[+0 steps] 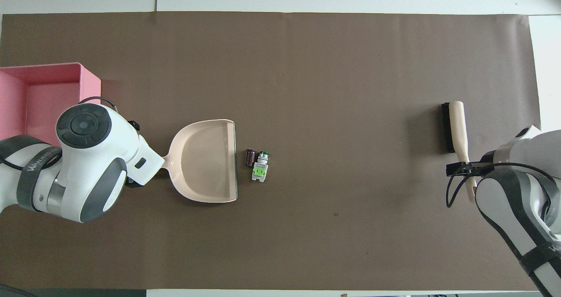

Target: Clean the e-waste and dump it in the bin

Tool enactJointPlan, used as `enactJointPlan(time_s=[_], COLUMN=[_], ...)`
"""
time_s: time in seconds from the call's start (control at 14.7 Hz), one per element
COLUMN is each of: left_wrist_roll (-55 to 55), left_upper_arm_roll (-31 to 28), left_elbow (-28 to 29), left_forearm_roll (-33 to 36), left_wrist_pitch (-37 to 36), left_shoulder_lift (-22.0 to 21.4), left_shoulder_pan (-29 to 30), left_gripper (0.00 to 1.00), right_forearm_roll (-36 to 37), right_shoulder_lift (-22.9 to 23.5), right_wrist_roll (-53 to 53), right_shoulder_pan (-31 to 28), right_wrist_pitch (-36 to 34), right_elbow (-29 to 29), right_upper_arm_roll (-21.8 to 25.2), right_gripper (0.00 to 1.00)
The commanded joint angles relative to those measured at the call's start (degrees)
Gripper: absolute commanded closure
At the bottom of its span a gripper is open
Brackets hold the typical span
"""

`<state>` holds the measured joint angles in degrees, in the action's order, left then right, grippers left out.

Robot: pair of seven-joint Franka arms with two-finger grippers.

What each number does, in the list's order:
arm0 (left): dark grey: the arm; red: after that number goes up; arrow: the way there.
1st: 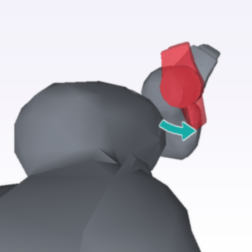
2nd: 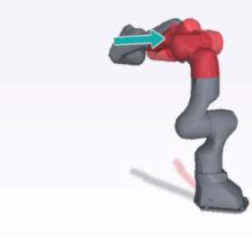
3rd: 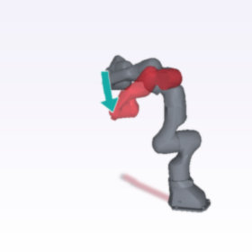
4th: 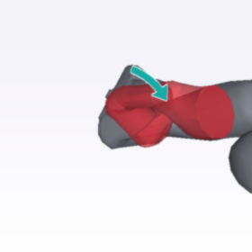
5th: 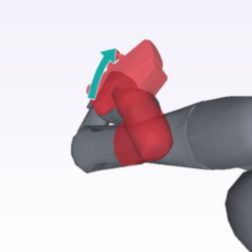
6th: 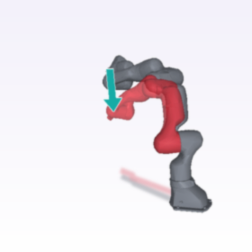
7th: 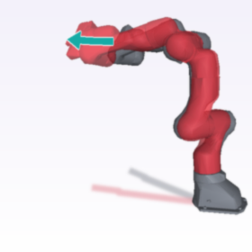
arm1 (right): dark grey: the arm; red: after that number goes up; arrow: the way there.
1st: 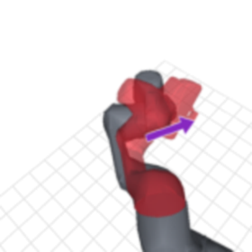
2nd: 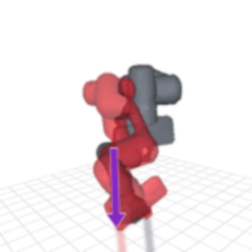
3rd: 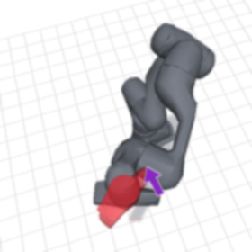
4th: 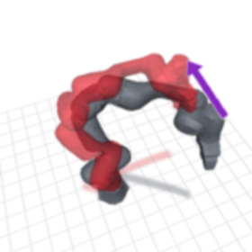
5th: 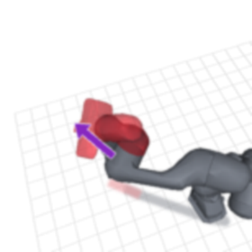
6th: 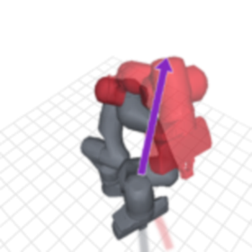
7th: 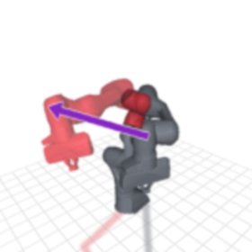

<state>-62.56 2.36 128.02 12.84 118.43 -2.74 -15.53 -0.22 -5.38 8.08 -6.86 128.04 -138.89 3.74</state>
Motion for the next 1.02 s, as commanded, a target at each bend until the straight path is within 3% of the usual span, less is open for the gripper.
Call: enactJointPlan(time_s=[0.0, 0.41, 0.61, 0.82, 0.95], left_wrist_roll=[4.02, 6.05, 6.31, 6.75, 7.02], left_upper_arm_roll=[-0.42, -0.42, -0.42, -0.42, -0.42], left_elbow=[4.51, 7.95, 8.13, 8.21, 8.13], left_forearm_roll=[2.45, 2.54, 2.54, 2.54, 2.54], left_wrist_pitch=[4.96, 9.27, 9.45, 10.5, 10.5], left_shoulder_lift=[-1.39, -1.48, -1.57, -0.78, -0.69], left_shoulder_pan=[-2.04, -2.31, -2.31, -3.01, -3.19], left_gripper=[0.07, 0.1, 0.12, 0.14, 0.21], right_forearm_roll=[-1.27, -1.36, -1.36, -1.36, -1.53], right_shoulder_lift=[-1.03, -1.03, -1.03, -0.95, -0.86], right_wrist_roll=[2.73, 2.73, 2.73, 2.73, 2.38], right_shoulder_pan=[-1.31, -1.22, -1.22, -1.22, -1.22], right_wrist_pitch=[1.77, 1.68, 1.42, 1.33, 1.24], right_elbow=[-1.39, -1.39, -1.39, -1.12, -0.86], right_upper_arm_roll=[-0.4, -0.4, -0.4, -0.4, -0.49], right_gripper=[0.06, 0.17, 0.28, 0.52, 0.86])
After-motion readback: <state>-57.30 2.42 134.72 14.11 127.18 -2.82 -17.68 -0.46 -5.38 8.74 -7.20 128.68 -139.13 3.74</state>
